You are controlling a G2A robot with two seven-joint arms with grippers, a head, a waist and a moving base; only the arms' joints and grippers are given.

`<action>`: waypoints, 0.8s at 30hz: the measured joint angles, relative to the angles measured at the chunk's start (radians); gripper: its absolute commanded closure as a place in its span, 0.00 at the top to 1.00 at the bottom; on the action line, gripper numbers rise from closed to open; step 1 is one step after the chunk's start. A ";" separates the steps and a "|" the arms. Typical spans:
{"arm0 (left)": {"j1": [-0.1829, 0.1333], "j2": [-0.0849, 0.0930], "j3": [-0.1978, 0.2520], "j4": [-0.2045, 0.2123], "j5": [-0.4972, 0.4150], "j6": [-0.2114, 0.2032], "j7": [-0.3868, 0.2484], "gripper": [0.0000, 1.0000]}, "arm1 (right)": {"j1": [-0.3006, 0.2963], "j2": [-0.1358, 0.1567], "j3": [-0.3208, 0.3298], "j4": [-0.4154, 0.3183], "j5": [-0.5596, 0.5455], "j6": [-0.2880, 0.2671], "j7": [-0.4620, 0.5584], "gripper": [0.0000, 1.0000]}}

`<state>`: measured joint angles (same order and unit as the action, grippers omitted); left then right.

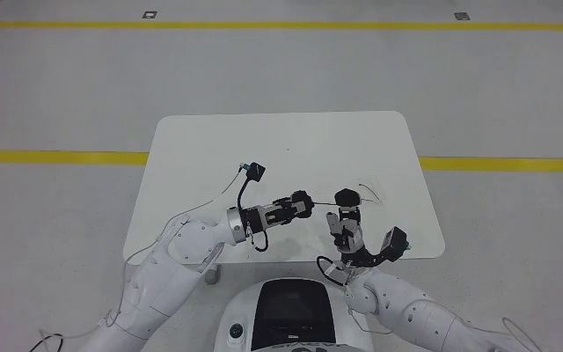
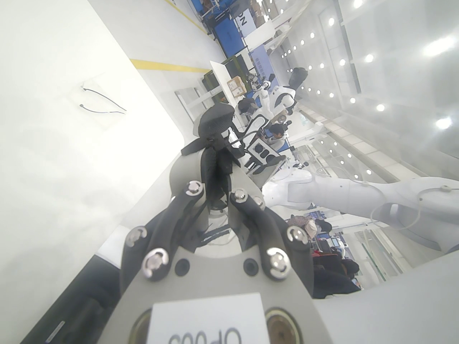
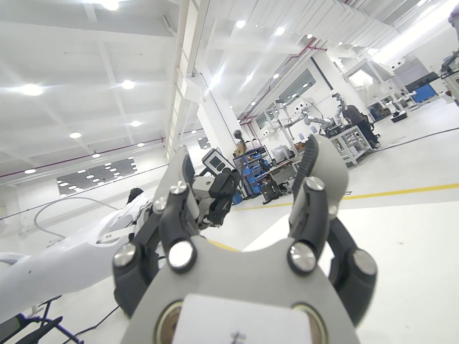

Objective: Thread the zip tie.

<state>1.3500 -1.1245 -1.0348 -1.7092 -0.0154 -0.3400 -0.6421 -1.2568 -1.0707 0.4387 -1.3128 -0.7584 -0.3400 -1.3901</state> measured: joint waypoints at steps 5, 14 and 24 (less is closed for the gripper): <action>0.000 0.000 0.000 0.000 0.000 0.000 0.000 0.00 | -0.017 0.005 0.034 0.018 -0.061 0.017 0.000 1.00; 0.003 -0.003 0.002 0.003 -0.059 0.059 0.034 0.00 | -0.019 0.005 0.058 0.015 -0.097 0.071 0.017 1.00; -0.013 -0.003 -0.030 0.047 -0.429 0.138 -0.099 0.00 | -0.079 0.014 0.205 -0.011 -0.364 0.307 0.000 1.00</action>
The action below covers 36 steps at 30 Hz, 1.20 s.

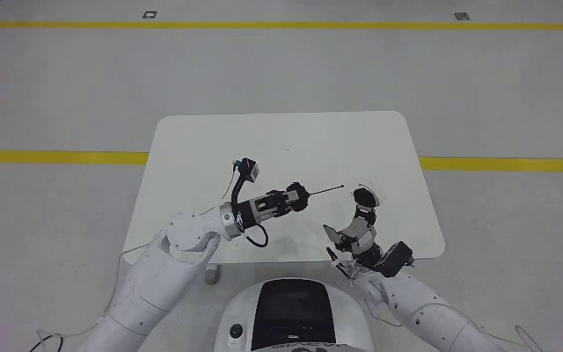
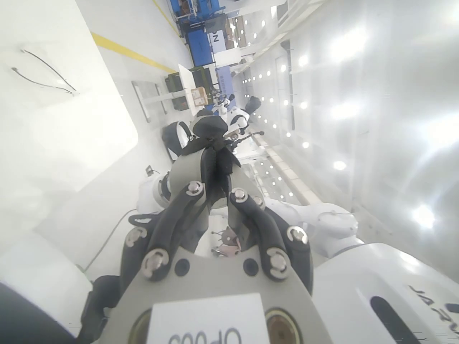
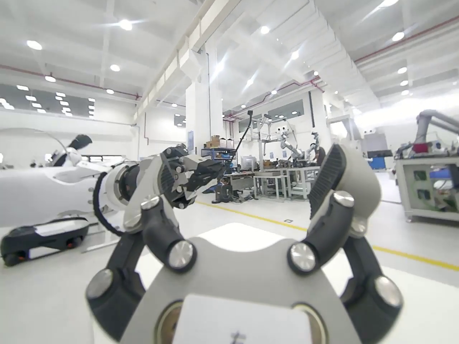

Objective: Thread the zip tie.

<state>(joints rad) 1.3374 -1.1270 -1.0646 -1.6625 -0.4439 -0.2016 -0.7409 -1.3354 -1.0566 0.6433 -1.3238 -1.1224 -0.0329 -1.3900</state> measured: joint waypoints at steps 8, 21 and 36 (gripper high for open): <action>-0.016 0.002 -0.007 0.013 0.016 0.008 0.014 0.00 | -0.019 0.002 0.040 0.025 -0.090 0.074 0.004 1.00; -0.036 -0.011 0.037 0.038 -0.274 0.104 -0.133 0.00 | -0.044 -0.009 0.118 0.003 -0.264 0.377 0.077 1.00; -0.047 -0.020 0.059 0.058 -0.406 0.154 -0.154 0.00 | -0.058 -0.027 0.186 -0.005 -0.366 0.373 0.121 1.00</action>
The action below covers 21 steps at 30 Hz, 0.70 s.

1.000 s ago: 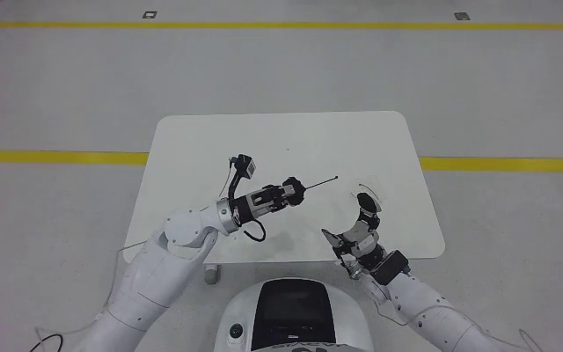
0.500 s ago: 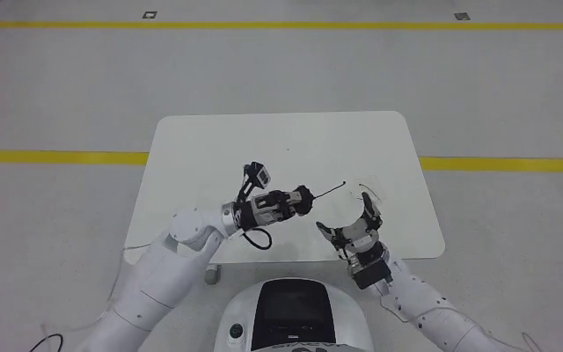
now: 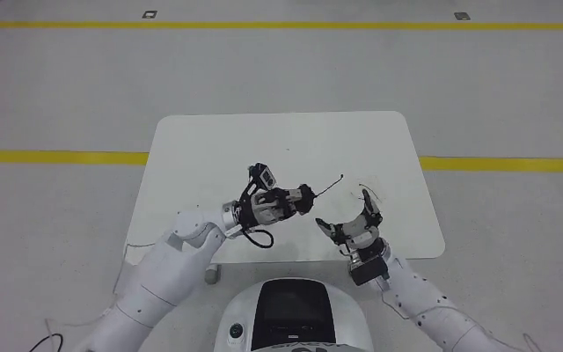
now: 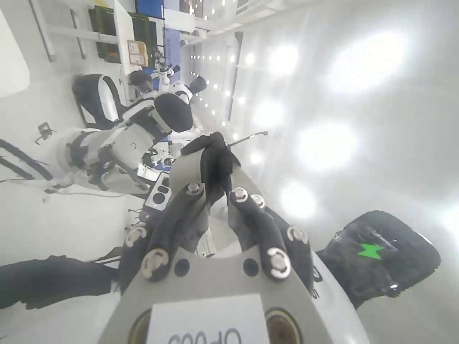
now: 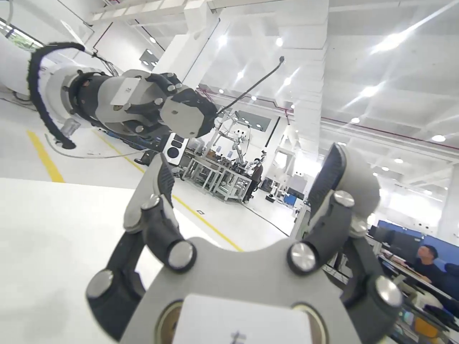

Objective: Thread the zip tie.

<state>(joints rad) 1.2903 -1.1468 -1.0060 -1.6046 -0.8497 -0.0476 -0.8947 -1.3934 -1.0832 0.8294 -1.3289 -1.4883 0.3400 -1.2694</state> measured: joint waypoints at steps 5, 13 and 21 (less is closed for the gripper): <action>-0.009 -0.009 0.022 0.021 -0.109 0.038 -0.025 0.00 | -0.032 -0.028 0.053 -0.020 -0.033 0.000 -0.010 1.00; -0.031 -0.022 0.050 0.051 -0.135 0.018 -0.002 0.00 | -0.053 -0.078 0.102 -0.014 -0.056 0.000 -0.023 1.00; -0.036 -0.022 0.049 0.050 -0.118 0.004 0.003 0.00 | -0.055 -0.082 0.108 -0.015 -0.054 -0.001 -0.030 1.00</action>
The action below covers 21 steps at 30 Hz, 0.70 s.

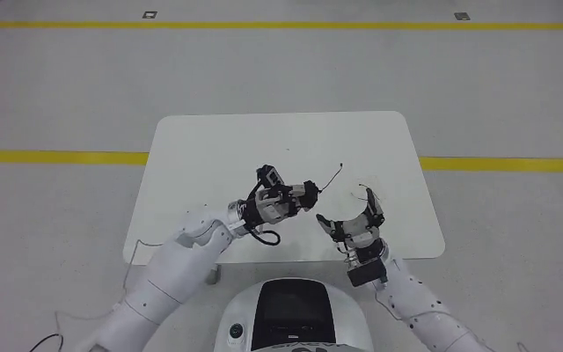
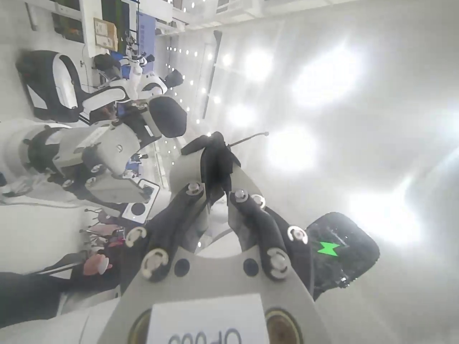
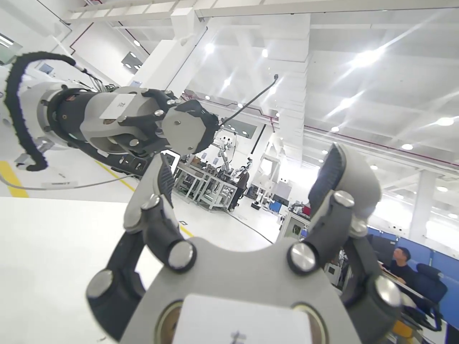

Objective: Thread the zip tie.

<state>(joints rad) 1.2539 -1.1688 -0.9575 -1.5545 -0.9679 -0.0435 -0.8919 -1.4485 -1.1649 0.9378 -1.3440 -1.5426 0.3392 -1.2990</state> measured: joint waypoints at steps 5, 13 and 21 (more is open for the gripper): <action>0.010 -0.006 0.020 -0.020 0.001 -0.004 0.037 0.00 | -0.015 -0.005 0.012 -0.034 0.014 -0.021 0.018 1.00; 0.003 -0.022 0.049 -0.007 -0.019 -0.090 0.059 0.00 | -0.019 -0.018 0.025 -0.022 0.059 -0.055 0.009 1.00; -0.004 -0.034 0.059 0.013 -0.043 -0.141 0.049 0.00 | -0.020 -0.034 0.036 -0.002 0.115 -0.101 -0.018 0.40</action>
<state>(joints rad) 1.2499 -1.2024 -0.8985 -1.5416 -1.0107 -0.1850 -0.8425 -1.4685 -1.1987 0.9734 -1.3463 -1.4272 0.2383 -1.3173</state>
